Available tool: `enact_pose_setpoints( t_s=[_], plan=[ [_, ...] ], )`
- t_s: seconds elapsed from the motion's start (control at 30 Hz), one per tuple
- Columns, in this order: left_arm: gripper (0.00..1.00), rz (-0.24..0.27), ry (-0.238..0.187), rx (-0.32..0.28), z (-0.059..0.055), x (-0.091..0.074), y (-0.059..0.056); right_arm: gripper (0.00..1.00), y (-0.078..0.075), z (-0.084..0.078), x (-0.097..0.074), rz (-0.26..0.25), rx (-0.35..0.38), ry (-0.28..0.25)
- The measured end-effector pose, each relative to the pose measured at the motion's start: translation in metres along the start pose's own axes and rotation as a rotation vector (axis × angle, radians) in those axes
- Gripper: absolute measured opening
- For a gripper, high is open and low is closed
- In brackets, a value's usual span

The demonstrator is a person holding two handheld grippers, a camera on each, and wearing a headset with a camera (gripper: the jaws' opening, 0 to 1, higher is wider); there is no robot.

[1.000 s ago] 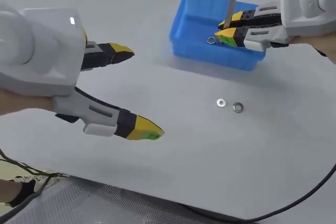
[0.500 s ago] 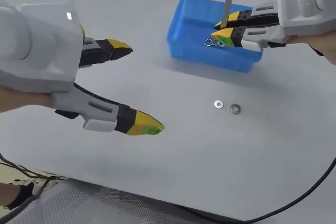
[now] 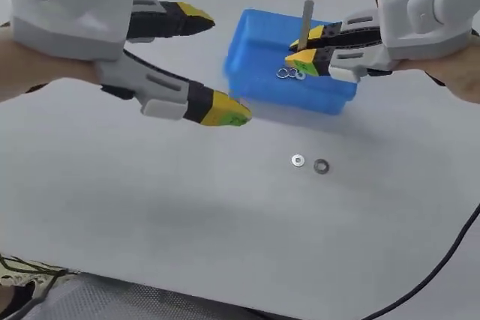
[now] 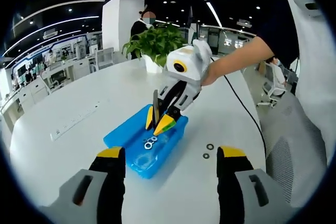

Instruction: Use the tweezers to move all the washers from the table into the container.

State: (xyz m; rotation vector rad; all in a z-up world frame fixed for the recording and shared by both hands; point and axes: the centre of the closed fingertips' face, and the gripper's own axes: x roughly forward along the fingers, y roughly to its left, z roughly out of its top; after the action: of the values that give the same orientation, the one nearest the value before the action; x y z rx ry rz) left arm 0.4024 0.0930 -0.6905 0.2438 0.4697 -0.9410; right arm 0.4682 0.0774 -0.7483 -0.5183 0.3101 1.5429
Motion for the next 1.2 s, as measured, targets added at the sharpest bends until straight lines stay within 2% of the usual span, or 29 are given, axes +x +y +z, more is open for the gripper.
enact_pose_setpoints(
  t_s=[0.03,0.13,0.3,0.4,0.5,0.53,0.6,0.67,0.7,0.77,0.8,0.9,1.0,1.2],
  plan=[
    [0.73,-0.007,-0.003,0.019,0.004,0.004,0.001,0.1,-0.001,0.0,0.0,0.0,0.001,-0.001],
    [0.69,-0.022,-0.017,0.02,0.013,0.014,0.004,0.1,0.0,0.002,-0.002,0.004,0.0,-0.007],
    [0.55,-0.058,-0.035,0.028,0.029,0.028,0.01,0.1,0.002,0.002,-0.003,0.011,-0.015,-0.006],
    [0.55,-0.073,-0.047,0.025,0.036,0.039,0.016,0.1,0.002,0.004,-0.003,0.012,-0.018,-0.014],
    [0.54,-0.08,-0.032,0.038,0.034,0.046,0.024,0.1,0.002,0.006,-0.003,0.017,-0.024,-0.016],
    [0.52,-0.092,-0.019,0.035,0.033,0.048,0.026,0.1,0.002,0.006,-0.003,0.021,-0.032,-0.013],
    [0.45,-0.1,-0.027,0.042,0.036,0.051,0.028,0.1,0.003,0.007,-0.002,0.024,-0.041,-0.012],
    [0.41,-0.11,-0.011,0.1,0.036,0.055,0.029,0.1,0.004,0.008,-0.002,0.027,-0.039,-0.014],
    [0.38,-0.101,0.001,0.165,0.036,0.056,0.031,0.1,0.004,0.008,-0.001,0.028,-0.041,-0.013],
    [0.3,-0.127,-0.001,0.134,0.039,0.058,0.028,0.1,0.005,0.008,-0.001,0.03,-0.04,-0.014],
    [0.29,-0.142,-0.004,0.125,0.04,0.059,0.026,0.1,0.005,0.008,0.0,0.031,-0.041,-0.014],
    [0.26,-0.175,0.023,0.14,0.037,0.065,0.023,0.1,0.005,0.008,0.0,0.032,-0.05,-0.009],
    [0.24,-0.202,0.031,0.149,0.035,0.069,0.019,0.1,0.005,0.008,-0.001,0.033,-0.058,-0.007],
    [0.17,-0.221,0.043,0.149,0.033,0.072,0.017,0.1,0.005,0.009,-0.002,0.032,-0.056,-0.01]
  ],
)
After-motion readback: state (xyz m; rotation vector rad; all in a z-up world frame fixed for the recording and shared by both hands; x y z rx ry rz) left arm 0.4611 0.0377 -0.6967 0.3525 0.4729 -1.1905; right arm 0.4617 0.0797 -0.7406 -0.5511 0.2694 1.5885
